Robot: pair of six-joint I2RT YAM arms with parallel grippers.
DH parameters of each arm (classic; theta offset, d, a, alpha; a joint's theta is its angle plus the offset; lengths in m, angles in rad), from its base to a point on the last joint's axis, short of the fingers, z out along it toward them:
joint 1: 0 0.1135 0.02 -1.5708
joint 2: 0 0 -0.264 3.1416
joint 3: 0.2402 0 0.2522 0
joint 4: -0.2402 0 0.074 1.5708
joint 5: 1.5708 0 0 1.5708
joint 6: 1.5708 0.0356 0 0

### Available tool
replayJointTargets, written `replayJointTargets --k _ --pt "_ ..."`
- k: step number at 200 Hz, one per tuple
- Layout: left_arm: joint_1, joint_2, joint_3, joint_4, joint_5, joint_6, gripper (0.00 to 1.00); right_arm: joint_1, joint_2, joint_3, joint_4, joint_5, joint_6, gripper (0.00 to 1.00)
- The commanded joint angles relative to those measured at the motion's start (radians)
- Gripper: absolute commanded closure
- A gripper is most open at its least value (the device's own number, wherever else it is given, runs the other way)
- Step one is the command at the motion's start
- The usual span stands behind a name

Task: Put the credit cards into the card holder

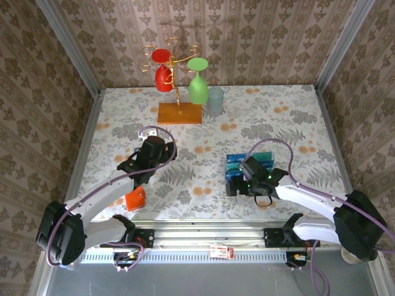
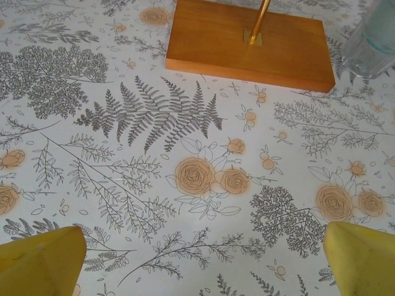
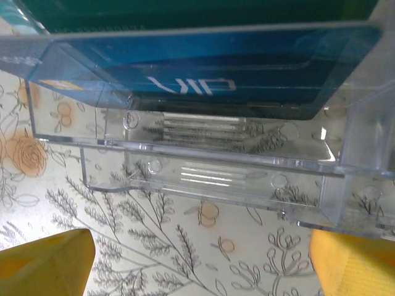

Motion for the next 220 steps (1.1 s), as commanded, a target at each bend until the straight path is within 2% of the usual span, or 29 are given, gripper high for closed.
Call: replayJointTargets --k 1,117,173,220 --pt "-0.012 0.012 0.001 0.004 0.01 -0.017 0.0 -0.012 0.046 0.049 0.058 0.014 -0.045 0.09" --pt "-0.013 0.018 0.0 0.006 0.02 -0.024 0.0 -0.081 0.347 0.233 0.227 0.015 -0.067 0.1" --pt "-0.018 0.016 0.005 -0.013 0.029 -0.03 0.0 -0.115 0.48 0.373 0.25 -0.015 -0.067 0.1" --pt "-0.022 -0.012 -0.004 -0.041 0.022 -0.048 0.0 -0.128 0.513 0.404 0.243 -0.051 -0.084 0.11"
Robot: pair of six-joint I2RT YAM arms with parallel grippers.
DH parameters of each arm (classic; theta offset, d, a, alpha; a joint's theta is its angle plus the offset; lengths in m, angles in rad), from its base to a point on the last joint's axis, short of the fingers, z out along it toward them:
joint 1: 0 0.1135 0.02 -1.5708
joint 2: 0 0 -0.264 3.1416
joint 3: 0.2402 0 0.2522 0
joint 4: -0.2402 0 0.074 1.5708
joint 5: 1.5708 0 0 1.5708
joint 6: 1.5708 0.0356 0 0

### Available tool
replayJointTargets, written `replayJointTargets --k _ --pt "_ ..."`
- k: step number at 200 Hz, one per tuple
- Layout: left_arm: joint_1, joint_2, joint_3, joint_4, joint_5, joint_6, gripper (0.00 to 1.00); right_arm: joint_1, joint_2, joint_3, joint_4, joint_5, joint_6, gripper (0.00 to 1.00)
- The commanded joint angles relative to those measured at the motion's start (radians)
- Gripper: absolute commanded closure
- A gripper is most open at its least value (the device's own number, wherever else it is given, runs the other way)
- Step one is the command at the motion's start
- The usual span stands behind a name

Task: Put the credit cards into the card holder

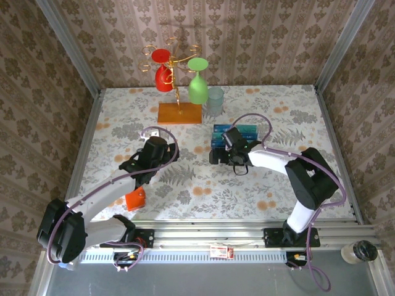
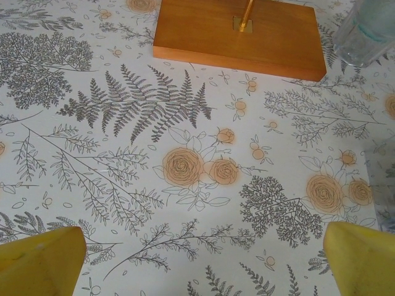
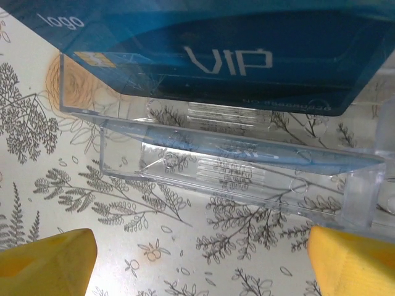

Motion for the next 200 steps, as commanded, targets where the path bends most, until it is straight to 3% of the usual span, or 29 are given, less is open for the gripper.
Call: replayJointTargets --k 1,30,63,97,104,142,200 --pt "-0.005 -0.026 -0.004 -0.041 0.001 -0.028 0.0 -0.005 0.0 0.01 0.006 -0.039 -0.02 0.12" --pt "-0.003 -0.081 -0.013 -0.107 -0.02 -0.042 0.0 0.024 -0.088 -0.041 -0.004 -0.098 -0.019 0.12" --pt "0.037 -0.2 -0.077 -0.215 -0.017 -0.146 0.0 0.112 -0.136 -0.047 -0.002 -0.18 0.023 0.12" --pt "0.183 -0.326 -0.135 -0.288 0.093 -0.191 0.0 0.226 -0.042 0.056 0.055 -0.265 0.1 0.11" --pt "0.249 -0.335 -0.13 -0.307 0.114 -0.186 0.0 0.251 -0.011 0.091 0.062 -0.276 0.116 0.11" --pt "0.405 -0.313 -0.07 -0.349 0.229 -0.091 0.0 0.358 0.158 0.253 0.176 -0.371 0.269 0.34" --pt "0.521 -0.212 0.023 -0.366 0.333 0.031 0.0 0.507 0.321 0.353 0.315 -0.361 0.566 0.53"
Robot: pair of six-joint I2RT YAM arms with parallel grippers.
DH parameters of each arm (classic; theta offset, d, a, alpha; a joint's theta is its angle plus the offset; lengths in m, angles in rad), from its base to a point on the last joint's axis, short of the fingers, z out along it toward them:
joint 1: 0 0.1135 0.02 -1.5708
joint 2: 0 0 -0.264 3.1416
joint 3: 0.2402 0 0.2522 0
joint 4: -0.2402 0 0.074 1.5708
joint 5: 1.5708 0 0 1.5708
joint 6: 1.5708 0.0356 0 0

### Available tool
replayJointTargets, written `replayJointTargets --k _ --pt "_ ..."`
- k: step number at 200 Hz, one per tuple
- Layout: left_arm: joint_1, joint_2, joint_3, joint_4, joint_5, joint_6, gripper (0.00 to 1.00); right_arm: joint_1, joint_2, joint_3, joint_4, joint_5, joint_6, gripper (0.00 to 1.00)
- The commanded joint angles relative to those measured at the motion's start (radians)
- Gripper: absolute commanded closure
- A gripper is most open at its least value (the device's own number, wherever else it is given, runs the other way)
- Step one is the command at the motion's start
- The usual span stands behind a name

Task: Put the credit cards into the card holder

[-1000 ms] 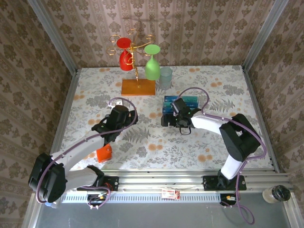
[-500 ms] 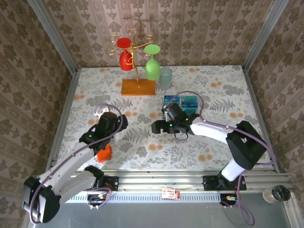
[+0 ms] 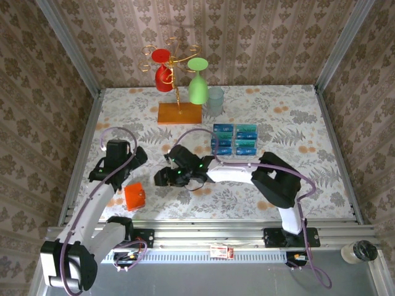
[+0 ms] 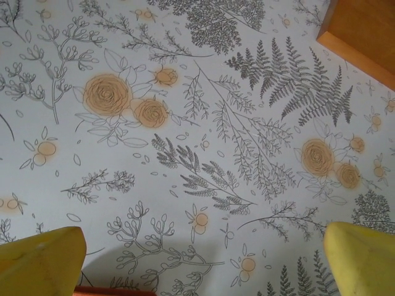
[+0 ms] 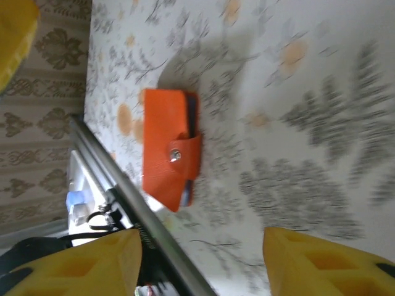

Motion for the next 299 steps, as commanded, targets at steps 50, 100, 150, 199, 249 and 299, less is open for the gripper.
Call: replayJointTargets --k 50,100,150,199,249,299 --pt "0.074 0.024 0.064 -0.036 0.124 0.103 0.0 0.096 0.09 -0.003 0.166 0.029 0.324 0.66" --pt "0.079 -0.006 0.049 -0.03 0.145 0.11 0.0 0.121 0.143 0.019 0.192 0.037 0.384 0.66" --pt "0.082 -0.029 0.045 -0.041 0.151 0.118 0.0 0.132 0.197 0.056 0.211 0.03 0.399 0.65" --pt "0.087 -0.043 0.035 -0.04 0.157 0.122 0.0 0.137 0.235 0.102 0.198 0.017 0.396 0.65" --pt "0.086 -0.042 0.018 -0.024 0.166 0.118 0.0 0.138 0.271 0.14 0.189 0.002 0.399 0.66" --pt "0.088 -0.038 0.001 -0.012 0.17 0.116 0.0 0.136 0.293 0.166 0.202 -0.012 0.394 0.83"
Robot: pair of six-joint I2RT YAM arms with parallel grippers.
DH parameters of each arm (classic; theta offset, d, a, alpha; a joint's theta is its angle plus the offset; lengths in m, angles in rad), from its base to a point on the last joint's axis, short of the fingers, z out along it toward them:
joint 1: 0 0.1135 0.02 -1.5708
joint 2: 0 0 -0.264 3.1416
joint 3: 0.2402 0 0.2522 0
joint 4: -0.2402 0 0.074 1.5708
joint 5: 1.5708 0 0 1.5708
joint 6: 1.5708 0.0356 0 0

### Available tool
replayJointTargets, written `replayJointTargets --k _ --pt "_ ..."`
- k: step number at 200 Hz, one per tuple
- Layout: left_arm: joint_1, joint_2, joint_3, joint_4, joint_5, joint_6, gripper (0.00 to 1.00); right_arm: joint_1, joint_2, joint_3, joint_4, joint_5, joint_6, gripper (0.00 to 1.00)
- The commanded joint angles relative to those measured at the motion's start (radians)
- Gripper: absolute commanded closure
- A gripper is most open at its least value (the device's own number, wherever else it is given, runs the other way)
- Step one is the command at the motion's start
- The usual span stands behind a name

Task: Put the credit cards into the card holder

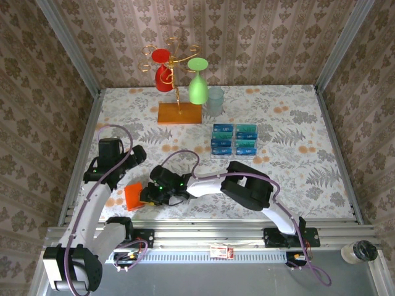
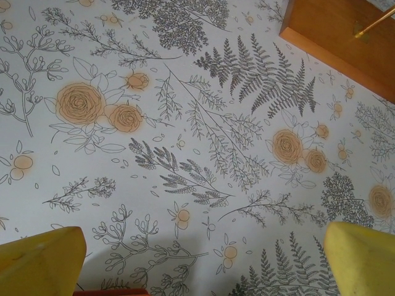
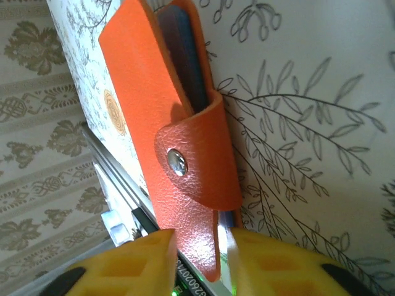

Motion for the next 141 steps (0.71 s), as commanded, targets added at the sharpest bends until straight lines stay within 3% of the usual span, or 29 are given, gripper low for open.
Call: replayJointTargets --k 1,19,60,92,141 --pt "0.01 -0.007 -0.018 0.007 0.013 0.018 0.0 0.006 0.024 0.027 0.006 -0.021 0.004 0.84" --pt "0.01 -0.006 -0.022 0.009 0.011 0.018 0.0 0.0 0.023 0.028 0.018 -0.03 -0.004 1.0" --pt "0.012 0.005 -0.027 0.022 0.021 0.012 0.0 -0.04 -0.047 -0.059 0.069 -0.039 -0.05 1.0" --pt "0.007 0.029 -0.046 0.093 0.111 -0.007 0.0 -0.115 -0.199 -0.21 0.113 -0.069 -0.133 1.0" --pt "-0.113 0.077 -0.074 0.321 0.235 -0.073 0.0 -0.275 -0.493 -0.409 0.025 -0.139 -0.271 1.0"
